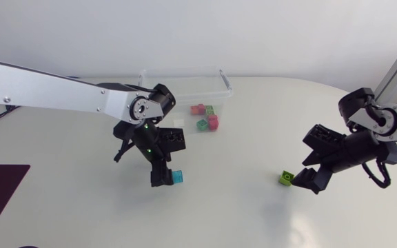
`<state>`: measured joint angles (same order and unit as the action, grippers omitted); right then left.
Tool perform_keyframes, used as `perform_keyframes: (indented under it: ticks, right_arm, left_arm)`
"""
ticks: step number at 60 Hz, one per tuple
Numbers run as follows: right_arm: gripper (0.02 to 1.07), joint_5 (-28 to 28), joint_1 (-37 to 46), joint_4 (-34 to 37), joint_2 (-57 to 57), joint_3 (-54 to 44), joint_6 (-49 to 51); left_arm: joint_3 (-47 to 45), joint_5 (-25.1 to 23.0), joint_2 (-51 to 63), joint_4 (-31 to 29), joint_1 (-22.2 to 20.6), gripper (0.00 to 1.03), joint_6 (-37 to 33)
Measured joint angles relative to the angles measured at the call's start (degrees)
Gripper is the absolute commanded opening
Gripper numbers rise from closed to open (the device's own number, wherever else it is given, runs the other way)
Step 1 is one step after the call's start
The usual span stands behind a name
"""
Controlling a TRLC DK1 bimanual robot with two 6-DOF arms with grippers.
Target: Place the duplo bricks in the container
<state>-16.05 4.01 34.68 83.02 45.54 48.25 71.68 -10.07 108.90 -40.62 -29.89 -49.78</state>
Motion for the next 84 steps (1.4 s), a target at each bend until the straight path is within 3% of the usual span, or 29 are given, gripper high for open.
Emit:
perform_keyframes:
  ticks: [8,15,19,22,24,32,38,43,46,49,54,68,84]
  right_arm:
    - [1.02,0.42,-1.66,-1.51,2.25,-0.26,1.33]
    - [1.02,0.98,-2.47,-2.80,3.63,-0.28,1.53]
    - [1.02,1.11,-2.60,-3.54,4.81,-0.28,1.57]
    - [1.00,1.33,-2.75,-3.91,5.86,-0.28,1.86]
    - [0.99,1.62,-2.82,-4.22,6.45,-0.28,1.99]
    - [0.94,2.25,-2.91,-5.16,8.17,-0.28,3.48]
    - [0.89,2.34,-2.91,-5.29,9.53,-0.28,4.81]
    - [0.78,2.40,-2.89,-6.58,10.99,-0.28,5.86]
    - [0.59,2.38,-2.89,-7.56,11.67,-0.28,6.27]
    - [0.29,2.36,-2.89,-8.00,12.26,-0.28,6.54]
    - [0.17,1.51,-2.78,-7.96,13.09,-0.22,7.15]
    - [0.15,1.25,-3.10,-6.56,11.10,0.11,6.78]
    - [0.15,1.22,-12.83,1.68,-1.64,6.49,-0.48]
  left_arm:
    - [0.00,0.00,1.66,0.00,-0.22,0.93,-0.46]
    - [0.07,-0.22,3.23,0.00,-0.48,0.82,-0.48]
    - [0.48,-0.28,4.35,-0.02,-0.92,0.67,-0.59]
    - [1.25,-0.44,5.49,0.00,-1.36,0.51,-0.83]
    - [1.81,-0.42,6.08,-0.02,-1.46,0.34,-0.92]
    - [3.85,-1.79,7.61,0.00,-1.70,0.25,-1.07]
    - [5.05,-2.16,8.59,-0.35,-1.75,0.23,-1.11]
    - [5.64,-2.67,9.01,-0.81,-1.73,0.22,-1.11]
    - [5.64,-3.54,9.01,-1.14,-1.66,0.21,-1.29]
    - [5.66,-4.39,9.01,-1.73,-1.60,0.21,-1.31]
    - [5.68,-5.29,8.87,-4.04,-1.33,0.18,-1.49]
    - [8.96,-6.69,4.76,-10.64,1.60,0.19,-1.46]
    - [28.04,-13.75,-2.27,-9.07,9.51,0.20,2.51]
